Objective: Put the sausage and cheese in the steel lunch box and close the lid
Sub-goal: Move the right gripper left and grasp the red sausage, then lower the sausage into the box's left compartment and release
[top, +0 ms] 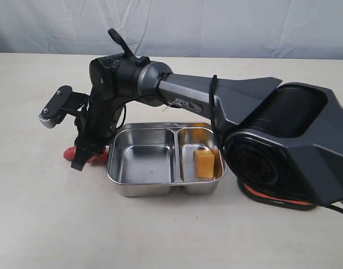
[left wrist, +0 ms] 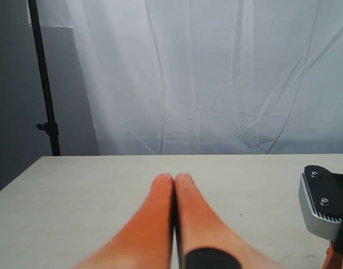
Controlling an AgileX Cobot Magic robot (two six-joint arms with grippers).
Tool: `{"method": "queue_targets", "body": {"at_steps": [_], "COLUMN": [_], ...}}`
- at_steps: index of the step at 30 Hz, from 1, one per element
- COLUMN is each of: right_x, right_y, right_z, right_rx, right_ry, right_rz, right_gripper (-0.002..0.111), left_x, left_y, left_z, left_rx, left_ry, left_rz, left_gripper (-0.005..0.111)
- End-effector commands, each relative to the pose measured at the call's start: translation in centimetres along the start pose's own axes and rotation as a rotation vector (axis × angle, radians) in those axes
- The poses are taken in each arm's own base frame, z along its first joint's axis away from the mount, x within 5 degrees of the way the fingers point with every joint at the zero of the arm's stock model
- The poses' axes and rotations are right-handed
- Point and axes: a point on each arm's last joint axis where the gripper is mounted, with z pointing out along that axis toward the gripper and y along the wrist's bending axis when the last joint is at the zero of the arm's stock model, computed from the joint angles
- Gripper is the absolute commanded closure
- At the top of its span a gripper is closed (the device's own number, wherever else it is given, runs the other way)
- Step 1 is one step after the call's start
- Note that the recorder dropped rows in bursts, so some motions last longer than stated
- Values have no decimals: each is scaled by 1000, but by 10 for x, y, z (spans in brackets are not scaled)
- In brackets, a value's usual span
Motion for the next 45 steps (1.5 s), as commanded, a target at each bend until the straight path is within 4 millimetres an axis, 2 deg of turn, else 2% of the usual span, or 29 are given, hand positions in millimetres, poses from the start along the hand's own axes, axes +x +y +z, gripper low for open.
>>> {"method": "queue_targets", "body": {"at_steps": [1, 8, 15, 20, 22, 30, 37, 45], "right_x": [2, -15, -33, -24, -15, 16, 41, 52], "right_y": [1, 3, 7, 5, 4, 7, 11, 15], "right_z": [4, -24, -83, -119, -127, -128, -108, -92], "right_rx": [-20, -14, 26, 68, 92, 150, 129, 98], "right_ry": [12, -99, -197, -99, -19, 142, 168, 167], "right_rz": [7, 31, 61, 159, 219, 319, 390, 436], "right_gripper": [110, 108, 108, 108, 108, 108, 108, 108], "left_x": [-1, -1, -1, -1, -1, -1, -1, -1], "left_y": [0, 0, 0, 0, 0, 0, 0, 0], "left_z": [-1, -1, -1, -1, -1, -1, -1, -1], "left_rx": [-1, -1, -1, -1, -1, -1, -1, -1], "left_ry": [-15, -15, -15, -15, -15, -15, -15, -15], "left_rz": [-2, -2, -2, -2, -2, -2, -2, -2], "left_gripper": [107, 107, 107, 107, 107, 107, 107, 107]}}
